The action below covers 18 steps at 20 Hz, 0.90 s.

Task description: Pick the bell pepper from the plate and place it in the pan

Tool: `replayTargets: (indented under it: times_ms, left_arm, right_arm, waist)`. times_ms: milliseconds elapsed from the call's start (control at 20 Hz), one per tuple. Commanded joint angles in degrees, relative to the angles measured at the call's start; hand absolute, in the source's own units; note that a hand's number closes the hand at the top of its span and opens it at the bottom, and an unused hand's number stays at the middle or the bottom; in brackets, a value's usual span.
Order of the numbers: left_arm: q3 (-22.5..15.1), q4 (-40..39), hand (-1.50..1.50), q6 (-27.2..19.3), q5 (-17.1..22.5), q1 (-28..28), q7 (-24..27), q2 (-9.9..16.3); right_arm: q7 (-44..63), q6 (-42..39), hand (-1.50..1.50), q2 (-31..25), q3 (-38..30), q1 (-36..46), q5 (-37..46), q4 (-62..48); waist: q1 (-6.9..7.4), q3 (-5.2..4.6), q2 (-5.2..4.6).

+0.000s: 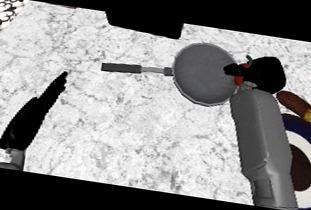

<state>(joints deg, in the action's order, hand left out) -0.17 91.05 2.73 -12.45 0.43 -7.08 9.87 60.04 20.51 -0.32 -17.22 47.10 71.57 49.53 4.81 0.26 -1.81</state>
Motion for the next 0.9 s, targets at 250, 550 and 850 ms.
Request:
replayTargets:
  times_ms: [250, 550, 850]
  left_arm:
    - [-0.65, -1.13, 0.00, 0.21, -0.47, -2.32, -0.21, -0.37]
    - [-0.15, -0.98, 0.00, -0.33, -0.45, 0.37, 0.47, -0.49]
    - [1.62, 0.69, 0.00, -0.78, -0.06, 0.67, -0.54, 0.45]
  right_arm:
    - [-6.40, 26.65, -1.50, 0.31, -7.49, 3.80, -13.63, -7.62]
    - [-13.95, 41.82, -1.50, -0.88, -9.66, 4.22, -10.17, -8.91]
    - [-12.37, 57.24, -1.50, 0.30, -14.39, 4.05, -7.57, -10.07]
  waist:
    - [1.17, 0.00, -0.33]
    - [-0.25, -0.13, 0.04]
    - [-1.55, -0.23, 0.79]
